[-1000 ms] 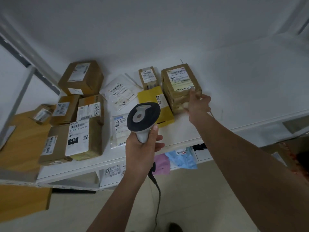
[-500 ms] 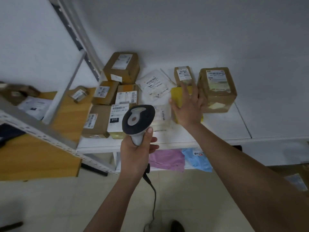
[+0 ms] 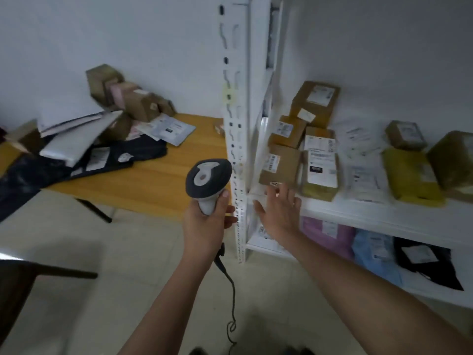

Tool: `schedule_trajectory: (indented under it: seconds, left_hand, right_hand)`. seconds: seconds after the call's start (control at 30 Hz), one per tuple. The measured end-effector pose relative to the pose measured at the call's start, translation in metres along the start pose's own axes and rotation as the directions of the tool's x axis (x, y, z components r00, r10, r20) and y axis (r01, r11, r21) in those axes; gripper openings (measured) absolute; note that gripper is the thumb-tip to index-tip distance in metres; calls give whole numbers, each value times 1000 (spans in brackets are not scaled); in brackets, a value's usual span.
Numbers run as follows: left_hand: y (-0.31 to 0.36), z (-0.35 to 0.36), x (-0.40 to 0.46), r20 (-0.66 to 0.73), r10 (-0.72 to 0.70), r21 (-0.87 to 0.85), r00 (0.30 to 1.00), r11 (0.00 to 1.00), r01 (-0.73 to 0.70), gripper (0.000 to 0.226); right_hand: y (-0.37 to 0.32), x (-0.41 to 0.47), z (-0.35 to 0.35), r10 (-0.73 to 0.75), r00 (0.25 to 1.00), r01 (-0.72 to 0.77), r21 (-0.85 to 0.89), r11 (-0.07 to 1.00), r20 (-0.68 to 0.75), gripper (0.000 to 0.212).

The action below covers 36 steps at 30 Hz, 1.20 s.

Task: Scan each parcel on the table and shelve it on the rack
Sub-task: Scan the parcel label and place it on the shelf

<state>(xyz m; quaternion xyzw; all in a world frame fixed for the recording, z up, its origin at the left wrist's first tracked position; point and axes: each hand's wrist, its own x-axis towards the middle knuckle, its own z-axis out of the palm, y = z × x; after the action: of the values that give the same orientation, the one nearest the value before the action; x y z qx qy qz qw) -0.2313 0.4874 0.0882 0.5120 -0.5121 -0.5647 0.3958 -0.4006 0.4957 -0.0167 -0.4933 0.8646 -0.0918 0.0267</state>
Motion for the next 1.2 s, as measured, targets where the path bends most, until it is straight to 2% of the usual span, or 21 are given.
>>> schedule_trajectory:
  seconds: [0.1, 0.2, 0.4, 0.63, 0.87, 1.03, 1.2]
  left_hand:
    - [4, -78, 20, -25, 17, 8, 1000, 1000, -17, 15]
    - [13, -153, 41, -116, 15, 8, 993, 1000, -14, 20]
    - [26, -250, 84, -284, -11, -57, 959, 998, -6, 24]
    - [32, -303, 144, -370, -26, -103, 929, 995, -13, 17]
    - [38, -336, 259, -402, -30, -56, 915, 998, 8, 18]
    - [37, -350, 362, -433, -75, -10, 898, 997, 78, 22]
    - [32, -369, 437, -460, -103, -12, 882, 994, 110, 26]
  right_hand:
    - [-81, -15, 26, 9, 994, -5, -39, 999, 113, 44]
    - [-161, -13, 33, -19, 981, 12, 32, 999, 194, 47]
    - [-276, 27, 29, -145, 969, 122, 121, 985, 202, 47]
    - [-351, 95, 46, -185, 956, 155, 143, 978, 230, 37]
    - [-429, 214, 87, -214, 943, 154, 235, 960, 254, 38]
    - [-491, 307, 121, -292, 913, 224, 249, 942, 286, 42]
    - [-542, 373, 155, -438, 863, 401, 186, 897, 251, 50]
